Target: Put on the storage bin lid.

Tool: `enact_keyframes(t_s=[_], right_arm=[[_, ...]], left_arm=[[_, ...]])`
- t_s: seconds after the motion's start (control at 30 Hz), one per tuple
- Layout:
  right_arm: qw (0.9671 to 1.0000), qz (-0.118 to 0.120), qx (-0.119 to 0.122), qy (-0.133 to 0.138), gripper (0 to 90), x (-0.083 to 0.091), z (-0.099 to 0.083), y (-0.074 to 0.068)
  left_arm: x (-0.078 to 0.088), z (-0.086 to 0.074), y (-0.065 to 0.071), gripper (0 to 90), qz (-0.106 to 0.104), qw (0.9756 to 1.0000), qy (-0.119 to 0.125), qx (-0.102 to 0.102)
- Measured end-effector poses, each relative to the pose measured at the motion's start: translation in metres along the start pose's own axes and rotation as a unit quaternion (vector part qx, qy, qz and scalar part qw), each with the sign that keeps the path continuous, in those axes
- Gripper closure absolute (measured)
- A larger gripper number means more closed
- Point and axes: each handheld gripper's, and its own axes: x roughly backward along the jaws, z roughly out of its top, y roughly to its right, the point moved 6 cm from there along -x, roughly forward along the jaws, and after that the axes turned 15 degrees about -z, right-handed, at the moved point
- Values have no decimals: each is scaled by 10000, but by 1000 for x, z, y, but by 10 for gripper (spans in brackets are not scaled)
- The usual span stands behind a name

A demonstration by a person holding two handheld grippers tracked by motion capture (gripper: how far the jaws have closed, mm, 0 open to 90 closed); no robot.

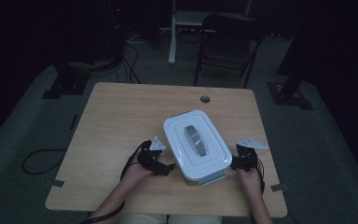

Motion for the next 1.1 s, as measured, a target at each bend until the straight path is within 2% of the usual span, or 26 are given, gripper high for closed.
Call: enact_keyframes(t_s=[0.17,0.23,0.37,0.47,0.53,0.6,0.8,0.87,0.97,1.0,1.1], right_arm=[[9999,72,-99,-25,145,1,-3,-1],[9996,228,-172,-85,145,2,-7,-7],[9995,310,-74,-86,148,6,-10,-16],[9989,460,64,-100,148,11,-13,-29],[9990,434,85,-104,148,12,-13,-32],[9994,295,192,-60,149,15,-15,-39],[9994,188,296,-16,155,19,-16,-45],[9991,341,227,-70,180,20,-18,-49],[9990,365,229,-79,179,21,-19,-50],[9985,454,295,-100,179,21,-18,-53],[9981,512,320,-109,164,19,-19,-55]], left_arm=[[0,1,1,17,-12,10000,5,-8],[0,-1,0,17,-5,10000,-51,-18],[5,-6,-5,17,46,10000,-72,5],[10,-7,-8,17,142,9999,-79,16],[14,-8,-9,17,161,9998,-56,33],[17,-10,-10,17,173,9998,-27,69],[22,-12,-12,17,218,9997,-38,73],[23,-13,-12,17,239,9997,-41,66],[25,-13,-14,17,257,9996,-35,74],[27,-14,-15,17,286,9995,-9,99],[31,-15,-18,17,272,9995,75,129]])
